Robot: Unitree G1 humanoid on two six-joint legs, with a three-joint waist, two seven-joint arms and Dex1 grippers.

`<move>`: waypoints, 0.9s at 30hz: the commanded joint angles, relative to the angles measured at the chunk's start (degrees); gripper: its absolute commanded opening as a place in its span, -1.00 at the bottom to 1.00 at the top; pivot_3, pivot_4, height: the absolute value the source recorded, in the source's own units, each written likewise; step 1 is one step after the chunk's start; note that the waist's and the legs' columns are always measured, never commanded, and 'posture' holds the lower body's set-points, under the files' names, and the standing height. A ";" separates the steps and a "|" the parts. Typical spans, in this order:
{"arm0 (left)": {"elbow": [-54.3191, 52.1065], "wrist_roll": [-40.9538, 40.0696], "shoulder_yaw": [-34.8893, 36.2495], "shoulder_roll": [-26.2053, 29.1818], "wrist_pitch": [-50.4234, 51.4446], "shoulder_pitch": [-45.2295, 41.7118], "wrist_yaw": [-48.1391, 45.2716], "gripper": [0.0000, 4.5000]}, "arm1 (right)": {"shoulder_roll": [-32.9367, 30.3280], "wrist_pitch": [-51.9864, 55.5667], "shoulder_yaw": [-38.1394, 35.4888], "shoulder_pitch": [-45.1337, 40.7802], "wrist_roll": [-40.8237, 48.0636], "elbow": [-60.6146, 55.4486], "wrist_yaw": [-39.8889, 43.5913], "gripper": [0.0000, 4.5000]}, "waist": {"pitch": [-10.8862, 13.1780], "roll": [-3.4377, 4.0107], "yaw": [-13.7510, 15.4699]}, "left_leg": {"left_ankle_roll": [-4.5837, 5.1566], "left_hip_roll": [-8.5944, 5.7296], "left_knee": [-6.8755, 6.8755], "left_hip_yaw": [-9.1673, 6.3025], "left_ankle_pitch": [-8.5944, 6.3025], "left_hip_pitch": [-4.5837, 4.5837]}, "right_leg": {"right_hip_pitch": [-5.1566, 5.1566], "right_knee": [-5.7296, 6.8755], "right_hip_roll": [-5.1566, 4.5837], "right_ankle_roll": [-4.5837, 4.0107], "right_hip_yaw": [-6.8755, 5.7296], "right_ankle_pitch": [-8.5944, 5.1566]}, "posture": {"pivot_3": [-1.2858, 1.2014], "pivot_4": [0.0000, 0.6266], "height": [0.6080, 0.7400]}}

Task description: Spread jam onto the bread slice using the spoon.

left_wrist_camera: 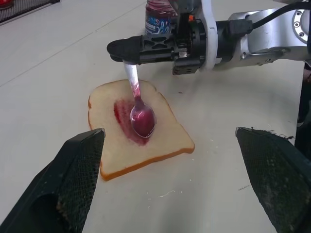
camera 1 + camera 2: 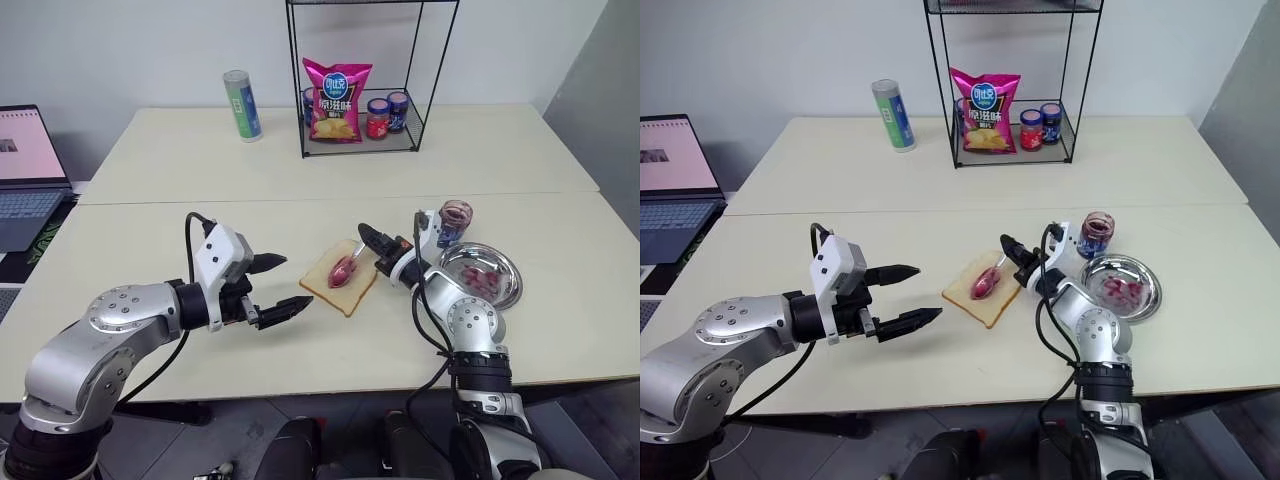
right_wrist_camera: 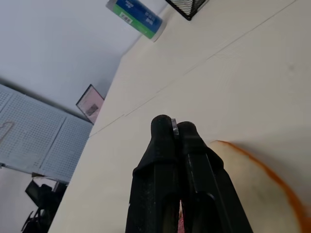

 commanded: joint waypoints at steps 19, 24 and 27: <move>1.24 0.69 -1.28 0.81 -2.33 -2.38 -2.09 1.00 | -5.97 0.11 -5.63 -3.97 5.74 -2.79 2.16 -0.99 | 0.00 -0.01 0.25 | 0.01 -0.02 0.02 -0.01 0.01 0.00 | 0.04 -0.01 0.00 0.01 0.00 0.01 | 0.03 -0.52 1.00; 2.55 1.34 -2.51 1.12 -3.04 -4.55 -3.77 1.00 | -8.13 9.34 -6.08 -1.87 15.26 -13.82 1.90 -0.99 | 0.00 0.00 0.14 | 0.01 0.02 -0.01 -0.02 0.00 -0.02 | 0.00 0.00 0.00 0.00 0.00 0.00 | 0.03 -0.52 1.00; 4.09 2.11 -4.44 0.81 -3.82 -7.89 -5.03 1.00 | -10.51 12.05 -7.73 -1.11 19.61 -19.34 -0.53 -0.99 | 0.00 0.00 0.37 | 0.01 0.00 0.00 -0.06 0.00 -0.04 | 0.03 -0.03 0.00 0.00 -0.04 -0.01 | 0.03 -0.52 1.00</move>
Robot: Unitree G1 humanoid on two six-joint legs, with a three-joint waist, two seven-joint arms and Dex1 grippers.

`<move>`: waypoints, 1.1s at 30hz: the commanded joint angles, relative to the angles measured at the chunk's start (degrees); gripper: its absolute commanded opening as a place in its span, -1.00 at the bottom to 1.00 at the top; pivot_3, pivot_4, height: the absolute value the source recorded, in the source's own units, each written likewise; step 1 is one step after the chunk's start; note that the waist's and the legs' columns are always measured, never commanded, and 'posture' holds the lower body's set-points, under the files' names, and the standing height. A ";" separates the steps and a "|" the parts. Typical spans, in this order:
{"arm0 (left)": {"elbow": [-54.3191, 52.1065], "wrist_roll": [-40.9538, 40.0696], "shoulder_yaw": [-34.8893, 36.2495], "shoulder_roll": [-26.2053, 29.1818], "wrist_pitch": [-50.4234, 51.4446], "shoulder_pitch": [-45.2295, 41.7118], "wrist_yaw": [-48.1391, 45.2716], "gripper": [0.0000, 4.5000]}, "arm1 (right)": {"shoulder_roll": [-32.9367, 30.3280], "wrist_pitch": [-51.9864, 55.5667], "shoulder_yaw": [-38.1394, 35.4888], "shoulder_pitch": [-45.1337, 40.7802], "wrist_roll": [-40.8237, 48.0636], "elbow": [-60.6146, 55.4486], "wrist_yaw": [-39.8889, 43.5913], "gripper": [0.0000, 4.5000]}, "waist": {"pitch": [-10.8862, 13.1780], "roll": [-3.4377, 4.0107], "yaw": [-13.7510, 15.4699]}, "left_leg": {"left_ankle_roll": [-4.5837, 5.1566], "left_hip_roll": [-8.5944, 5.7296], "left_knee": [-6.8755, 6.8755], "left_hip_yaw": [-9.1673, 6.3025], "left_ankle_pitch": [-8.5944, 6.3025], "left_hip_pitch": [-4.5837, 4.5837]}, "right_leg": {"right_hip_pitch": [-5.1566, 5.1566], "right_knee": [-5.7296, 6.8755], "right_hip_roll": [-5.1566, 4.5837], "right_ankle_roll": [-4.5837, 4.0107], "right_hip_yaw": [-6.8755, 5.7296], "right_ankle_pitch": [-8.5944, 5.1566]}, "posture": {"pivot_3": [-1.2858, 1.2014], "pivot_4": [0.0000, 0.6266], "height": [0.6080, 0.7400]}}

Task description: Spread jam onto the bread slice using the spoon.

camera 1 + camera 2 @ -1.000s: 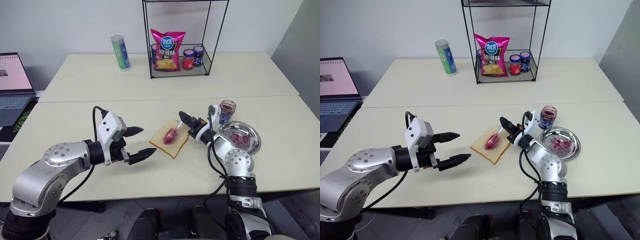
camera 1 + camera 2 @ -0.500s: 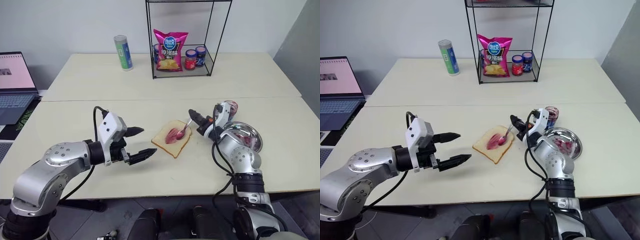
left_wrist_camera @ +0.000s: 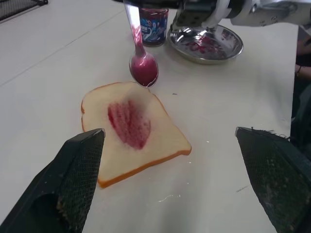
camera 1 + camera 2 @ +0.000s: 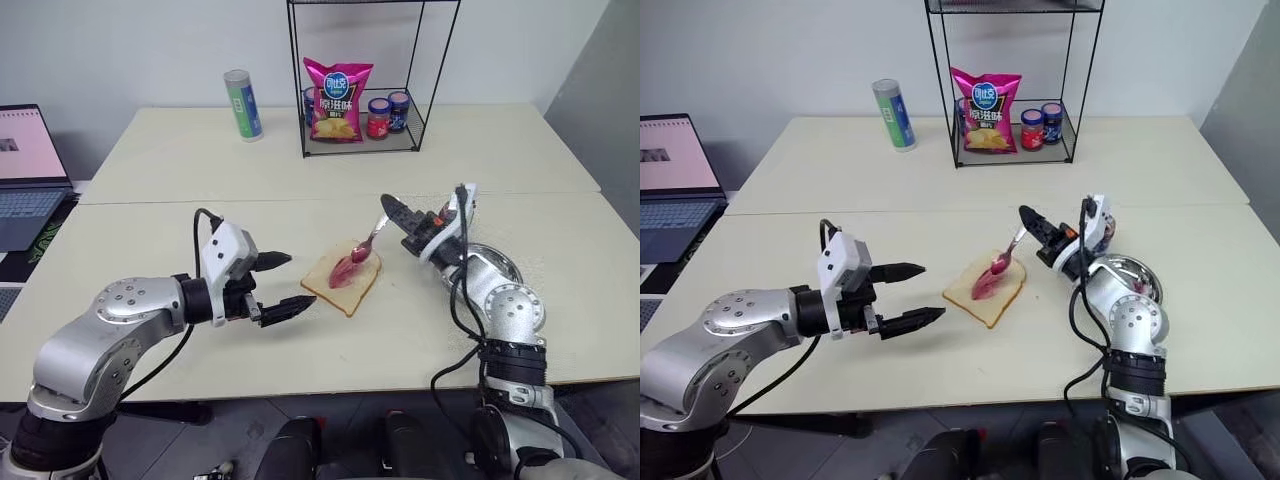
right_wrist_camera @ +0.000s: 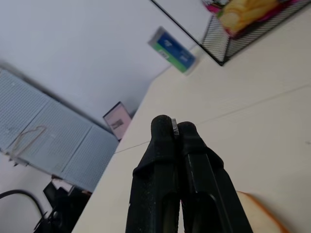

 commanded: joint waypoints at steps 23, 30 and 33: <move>27.34 19.17 -26.48 -20.03 -24.16 -27.47 -15.37 1.00 | -14.73 -12.15 -19.01 18.59 -1.94 -10.09 -17.36 -0.99 | 0.00 -0.06 1.00 | 0.14 -0.05 0.07 0.31 0.06 -0.03 | 0.01 0.00 -0.05 0.38 0.07 -0.07 | 0.03 -0.52 1.00; 31.64 21.64 -26.06 -24.46 -25.99 -28.56 -14.77 1.00 | -11.39 -19.29 -18.34 14.71 -4.49 2.95 -12.12 -0.99 | -0.01 -0.04 1.01 | 0.17 -0.05 0.07 0.32 0.08 -0.01 | 0.03 0.00 0.19 0.38 0.07 -0.01 | 0.03 -0.52 1.00; 30.64 21.72 -25.44 -24.26 -25.24 -27.56 -14.41 1.00 | -11.15 -21.74 -18.77 14.06 -4.87 6.22 -10.64 -0.99 | -0.01 -0.04 1.03 | 0.17 -0.05 0.04 0.30 0.07 -0.01 | 0.02 0.00 0.20 0.19 0.08 0.10 | 0.03 -0.52 1.00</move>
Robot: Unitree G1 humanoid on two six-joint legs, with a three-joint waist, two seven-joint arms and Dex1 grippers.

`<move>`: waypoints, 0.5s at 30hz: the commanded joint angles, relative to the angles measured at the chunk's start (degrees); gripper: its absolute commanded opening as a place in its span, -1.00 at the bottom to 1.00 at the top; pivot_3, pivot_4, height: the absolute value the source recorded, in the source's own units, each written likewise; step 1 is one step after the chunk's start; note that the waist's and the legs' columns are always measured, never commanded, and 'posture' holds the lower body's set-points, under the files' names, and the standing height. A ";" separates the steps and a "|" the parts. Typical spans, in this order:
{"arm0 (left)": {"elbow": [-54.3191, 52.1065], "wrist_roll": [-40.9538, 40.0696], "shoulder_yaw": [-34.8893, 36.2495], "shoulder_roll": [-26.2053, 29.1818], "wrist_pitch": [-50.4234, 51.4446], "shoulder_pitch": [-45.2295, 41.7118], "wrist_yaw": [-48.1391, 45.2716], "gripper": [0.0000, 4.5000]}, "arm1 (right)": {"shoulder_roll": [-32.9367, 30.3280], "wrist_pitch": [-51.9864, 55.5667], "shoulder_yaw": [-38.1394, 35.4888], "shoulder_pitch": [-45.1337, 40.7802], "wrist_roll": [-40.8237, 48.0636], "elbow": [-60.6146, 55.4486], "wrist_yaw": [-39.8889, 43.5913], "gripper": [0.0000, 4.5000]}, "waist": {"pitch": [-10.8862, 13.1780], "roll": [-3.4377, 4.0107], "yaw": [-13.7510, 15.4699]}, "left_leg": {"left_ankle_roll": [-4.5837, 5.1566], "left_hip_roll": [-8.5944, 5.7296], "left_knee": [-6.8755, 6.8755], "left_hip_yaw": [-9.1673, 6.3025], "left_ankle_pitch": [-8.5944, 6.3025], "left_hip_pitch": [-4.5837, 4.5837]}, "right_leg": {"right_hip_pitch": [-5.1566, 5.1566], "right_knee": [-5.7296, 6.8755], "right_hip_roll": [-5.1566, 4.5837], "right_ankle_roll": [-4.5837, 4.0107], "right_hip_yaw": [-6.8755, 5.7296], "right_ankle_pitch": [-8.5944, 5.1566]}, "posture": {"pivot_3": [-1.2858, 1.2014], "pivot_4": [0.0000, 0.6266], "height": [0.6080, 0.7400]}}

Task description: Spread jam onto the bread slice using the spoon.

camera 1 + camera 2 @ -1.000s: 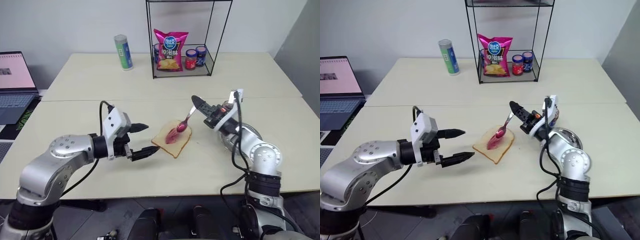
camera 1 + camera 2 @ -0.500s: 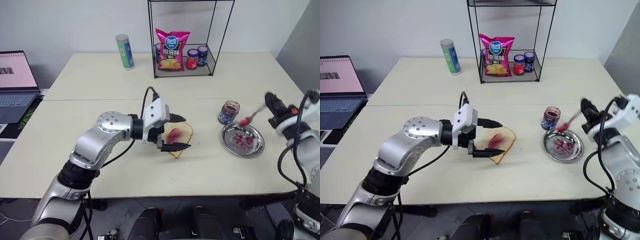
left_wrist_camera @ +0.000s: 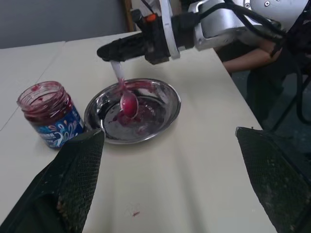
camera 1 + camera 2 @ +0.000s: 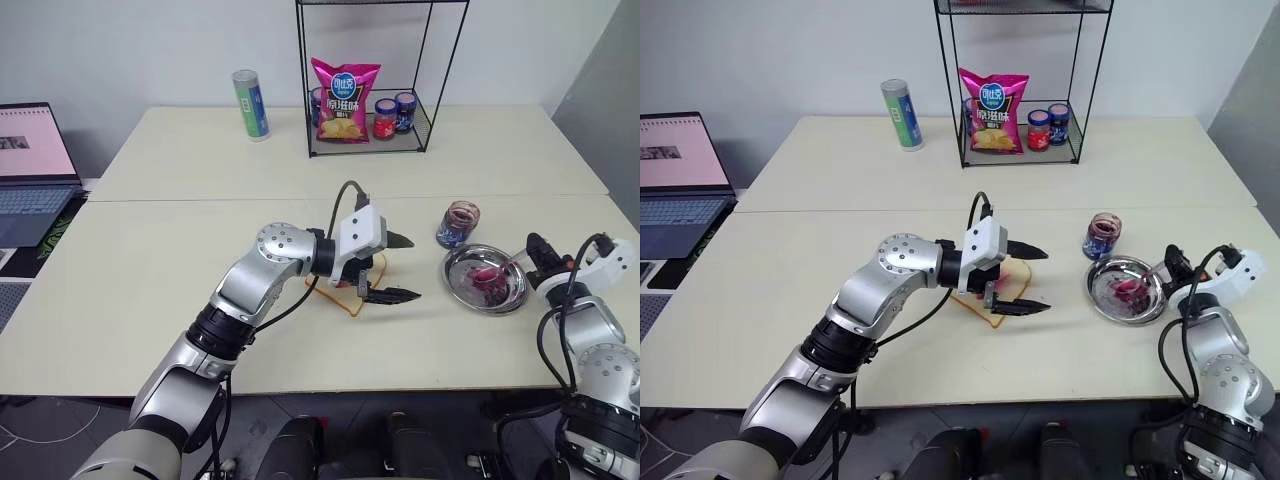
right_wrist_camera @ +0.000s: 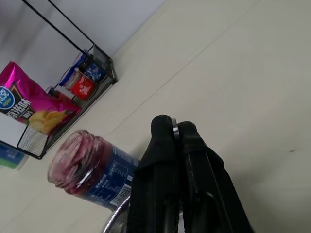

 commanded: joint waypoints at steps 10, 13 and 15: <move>-2.57 0.62 2.08 0.20 0.42 0.73 0.95 1.00 | -2.19 -6.89 -2.60 -1.93 -1.94 6.72 3.46 -0.76 | 0.00 0.00 0.03 | 0.01 -0.01 0.06 -0.03 0.01 0.03 | 0.07 0.00 0.01 0.02 -0.01 0.01 | 0.03 -0.52 1.00; -2.81 0.73 2.07 0.30 0.51 0.88 1.03 1.00 | -2.46 -7.26 -2.94 -2.21 -1.93 7.17 3.40 -0.47 | 0.00 0.01 0.01 | 0.01 -0.01 0.04 -0.03 0.01 0.03 | 0.06 0.01 0.01 0.01 0.00 0.01 | 0.03 -0.52 1.00; -2.97 0.74 2.20 0.46 0.61 0.93 1.03 1.00 | -2.66 -7.27 -3.34 -2.36 -1.69 7.05 3.25 -0.22 | 0.00 0.01 0.00 | 0.01 0.00 0.04 -0.02 0.01 0.03 | 0.04 0.02 0.01 0.01 0.01 0.01 | 0.03 -0.52 1.00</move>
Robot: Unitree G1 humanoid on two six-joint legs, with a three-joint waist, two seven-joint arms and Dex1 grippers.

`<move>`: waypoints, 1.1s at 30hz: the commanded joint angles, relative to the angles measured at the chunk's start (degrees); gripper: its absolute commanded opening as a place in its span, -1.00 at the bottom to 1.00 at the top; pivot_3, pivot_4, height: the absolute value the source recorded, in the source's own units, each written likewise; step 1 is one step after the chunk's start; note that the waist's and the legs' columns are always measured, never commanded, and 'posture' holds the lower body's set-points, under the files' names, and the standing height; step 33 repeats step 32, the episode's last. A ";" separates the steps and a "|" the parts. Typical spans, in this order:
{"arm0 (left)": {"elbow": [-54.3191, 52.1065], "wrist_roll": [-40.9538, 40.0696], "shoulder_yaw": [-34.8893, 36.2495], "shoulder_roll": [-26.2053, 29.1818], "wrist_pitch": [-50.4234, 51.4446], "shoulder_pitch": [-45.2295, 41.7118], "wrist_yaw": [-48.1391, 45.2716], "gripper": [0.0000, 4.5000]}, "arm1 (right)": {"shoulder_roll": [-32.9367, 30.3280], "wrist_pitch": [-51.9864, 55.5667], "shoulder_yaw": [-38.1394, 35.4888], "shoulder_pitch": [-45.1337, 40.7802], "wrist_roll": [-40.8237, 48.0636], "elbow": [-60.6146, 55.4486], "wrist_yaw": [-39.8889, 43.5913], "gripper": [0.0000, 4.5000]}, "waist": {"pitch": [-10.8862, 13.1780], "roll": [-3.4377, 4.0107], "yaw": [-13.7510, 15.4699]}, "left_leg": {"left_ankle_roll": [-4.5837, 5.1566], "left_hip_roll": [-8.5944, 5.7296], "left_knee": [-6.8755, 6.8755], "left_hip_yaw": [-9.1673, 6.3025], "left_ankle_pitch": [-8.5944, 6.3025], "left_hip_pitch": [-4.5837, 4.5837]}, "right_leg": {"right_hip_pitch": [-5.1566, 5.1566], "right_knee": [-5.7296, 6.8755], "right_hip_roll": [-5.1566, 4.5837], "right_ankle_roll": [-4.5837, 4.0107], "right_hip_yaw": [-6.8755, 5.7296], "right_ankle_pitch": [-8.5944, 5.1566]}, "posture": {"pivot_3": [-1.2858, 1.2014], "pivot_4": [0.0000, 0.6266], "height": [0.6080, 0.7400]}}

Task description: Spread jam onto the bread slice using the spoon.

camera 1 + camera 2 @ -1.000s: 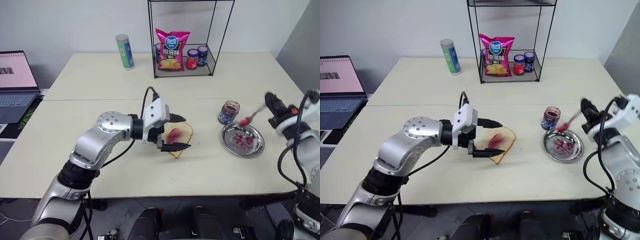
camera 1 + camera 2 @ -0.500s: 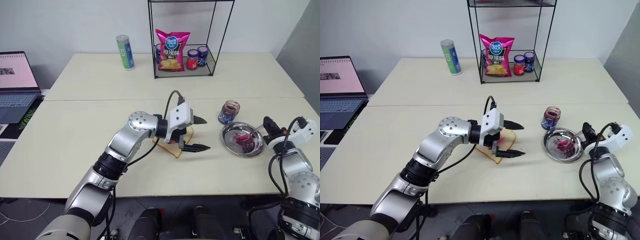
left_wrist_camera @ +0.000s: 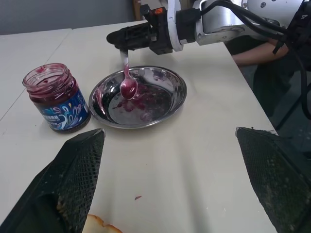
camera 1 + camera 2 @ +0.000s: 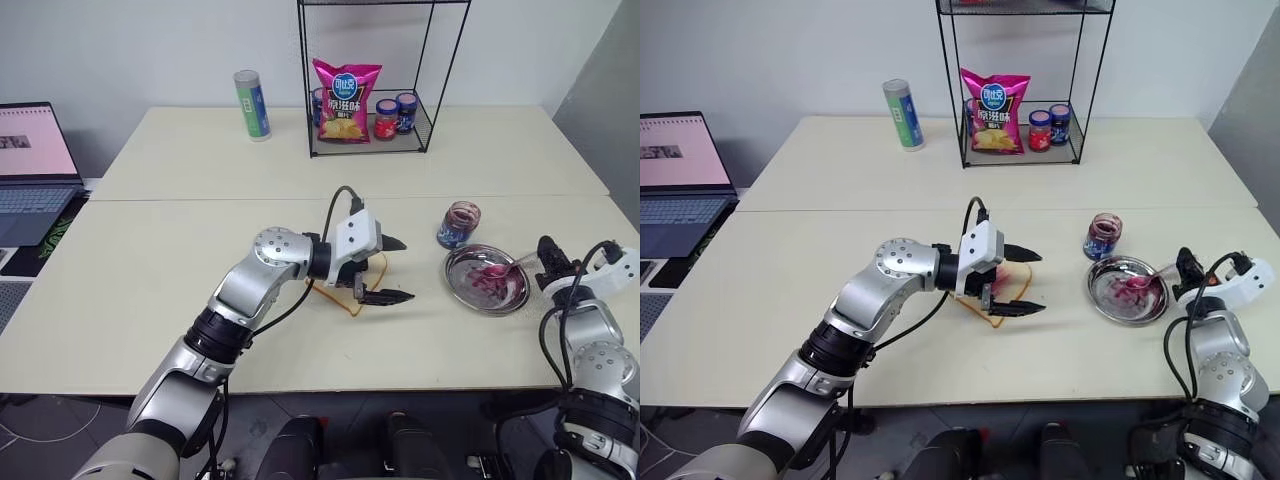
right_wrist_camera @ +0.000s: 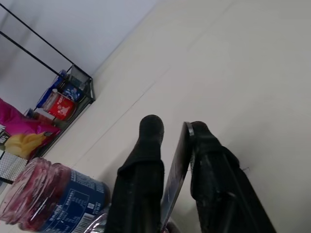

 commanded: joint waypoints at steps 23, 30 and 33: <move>-10.58 -4.96 17.12 17.38 12.59 6.64 1.30 1.00 | -32.46 24.00 18.42 -1.90 6.51 -27.42 25.31 1.00 | 0.04 0.14 -1.26 | 0.01 0.31 -0.04 -0.19 -0.01 -0.04 | -0.01 -0.04 0.13 0.13 -0.08 -0.21 | 0.03 -0.52 1.00; -17.76 -8.17 25.51 28.10 16.59 18.25 -0.29 1.00 | -42.91 27.22 22.43 6.93 7.27 -36.67 41.37 1.00 | 0.12 -0.08 -0.72 | -0.04 0.29 0.03 -0.17 -0.03 -0.08 | 0.06 -0.19 -0.04 0.15 -0.08 -0.21 | 0.03 -0.52 1.00; -18.62 -8.67 26.46 28.21 17.10 19.84 1.10 1.00 | -42.45 26.54 22.83 7.81 6.46 -36.31 42.05 1.00 | 0.14 -0.13 -0.54 | -0.05 0.29 0.05 -0.18 -0.05 0.00 | 0.17 -0.23 -0.09 0.08 -0.08 -0.25 | 0.03 -0.52 1.00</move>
